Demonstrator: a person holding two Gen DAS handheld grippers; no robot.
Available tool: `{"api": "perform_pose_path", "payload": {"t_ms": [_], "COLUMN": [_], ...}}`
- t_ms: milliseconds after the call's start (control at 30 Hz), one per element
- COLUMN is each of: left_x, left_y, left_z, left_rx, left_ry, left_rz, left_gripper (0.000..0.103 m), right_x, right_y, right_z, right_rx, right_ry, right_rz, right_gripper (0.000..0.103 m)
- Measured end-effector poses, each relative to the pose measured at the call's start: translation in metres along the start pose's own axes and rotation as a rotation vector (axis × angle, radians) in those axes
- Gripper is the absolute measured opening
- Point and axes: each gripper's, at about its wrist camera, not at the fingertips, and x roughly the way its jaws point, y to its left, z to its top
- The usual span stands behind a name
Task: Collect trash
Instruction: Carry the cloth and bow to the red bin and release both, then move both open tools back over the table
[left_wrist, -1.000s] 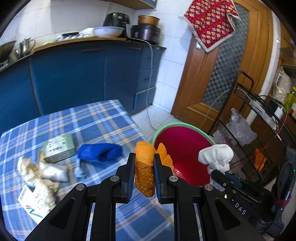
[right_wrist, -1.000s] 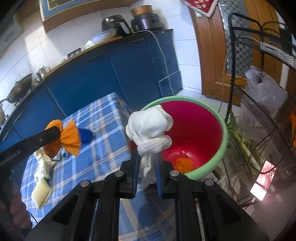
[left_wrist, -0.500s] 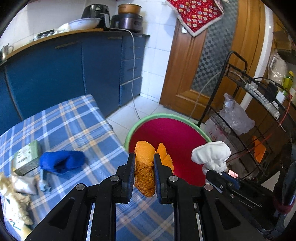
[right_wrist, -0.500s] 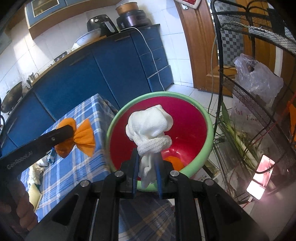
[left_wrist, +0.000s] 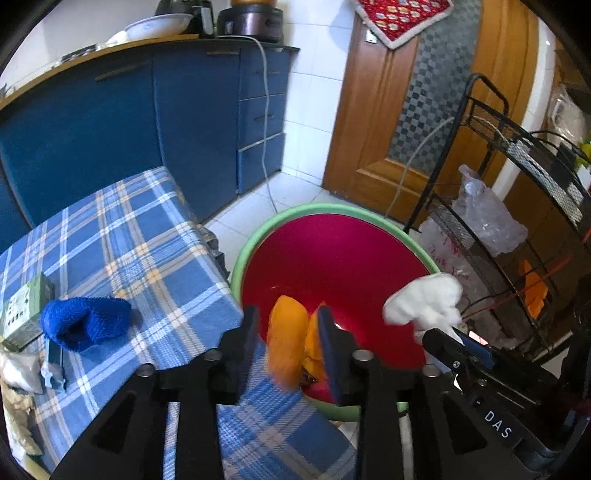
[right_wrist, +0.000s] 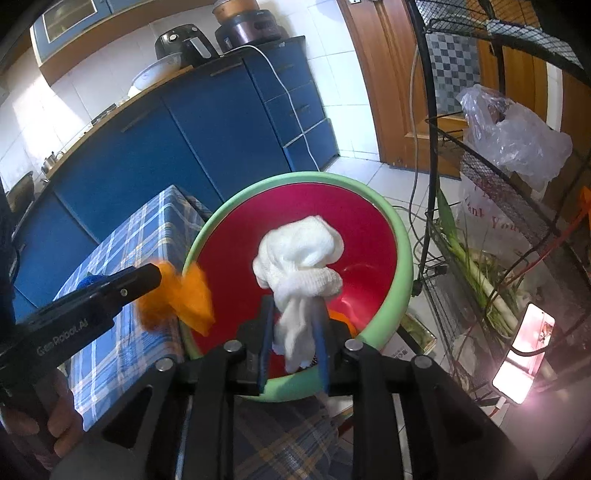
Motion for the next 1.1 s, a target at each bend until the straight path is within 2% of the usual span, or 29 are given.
{"api": "perform_pose_path", "payload": {"t_ms": [100,333,600,967,1100], "left_x": [-0.003,-0.019,-0.053,-0.1,-0.119], "left_y": [0.002,0.01,0.023,0.064,0.082], "left_z": [-0.001,-0.001,-0.007,-0.032,-0.045], "left_rx": [-0.01,-0.039,-0.074,-0.162,-0.191], "left_ry": [-0.004,-0.026,-0.065,-0.095,-0.115], "left_rz": [0.001,0.024,0.053,0.113,0.133], "left_gripper": [0.043,0.043,0.044,0.045,0.05], "right_x": [0.003,0.004,-0.017,-0.05,-0.06], "right_y": [-0.002,-0.001,0.01,0.038,0.05], "right_z": [-0.001,-0.001,-0.005,-0.016,-0.023], "right_rx": [0.006,0.016,0.008,-0.023,-0.042], "right_ry": [-0.002,-0.005,-0.04,-0.077,-0.081], "right_rz": [0.007,0.029,0.057,0.09,0.1], "right_gripper": [0.033,0.035,0.04,0.048,0.05]}}
